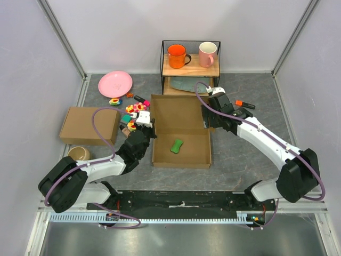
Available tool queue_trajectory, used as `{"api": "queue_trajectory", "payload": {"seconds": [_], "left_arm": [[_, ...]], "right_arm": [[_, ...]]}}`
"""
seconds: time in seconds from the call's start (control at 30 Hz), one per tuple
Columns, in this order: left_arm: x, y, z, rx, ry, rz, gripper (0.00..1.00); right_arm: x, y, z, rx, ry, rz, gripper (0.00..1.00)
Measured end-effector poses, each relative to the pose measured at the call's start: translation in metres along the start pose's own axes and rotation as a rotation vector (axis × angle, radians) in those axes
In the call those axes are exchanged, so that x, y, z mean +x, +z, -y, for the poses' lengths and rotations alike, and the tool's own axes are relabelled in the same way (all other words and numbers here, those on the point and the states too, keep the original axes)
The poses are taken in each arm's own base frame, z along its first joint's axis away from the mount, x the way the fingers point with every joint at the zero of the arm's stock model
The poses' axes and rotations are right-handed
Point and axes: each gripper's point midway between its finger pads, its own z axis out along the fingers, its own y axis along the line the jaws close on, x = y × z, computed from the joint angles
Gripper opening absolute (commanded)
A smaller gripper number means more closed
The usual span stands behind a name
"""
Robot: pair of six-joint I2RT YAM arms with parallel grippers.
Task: Fold the paper box
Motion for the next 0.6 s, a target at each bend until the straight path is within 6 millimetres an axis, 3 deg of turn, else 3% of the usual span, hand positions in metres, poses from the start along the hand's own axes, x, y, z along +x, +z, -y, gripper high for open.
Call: {"api": "queue_trajectory", "payload": {"seconds": [0.6], "left_arm": [[0.0006,-0.0020,0.0041,0.012,0.008,-0.005,0.02]], "right_arm": [[0.0073,0.0101,0.0004,-0.001,0.030,0.057,0.19]]}}
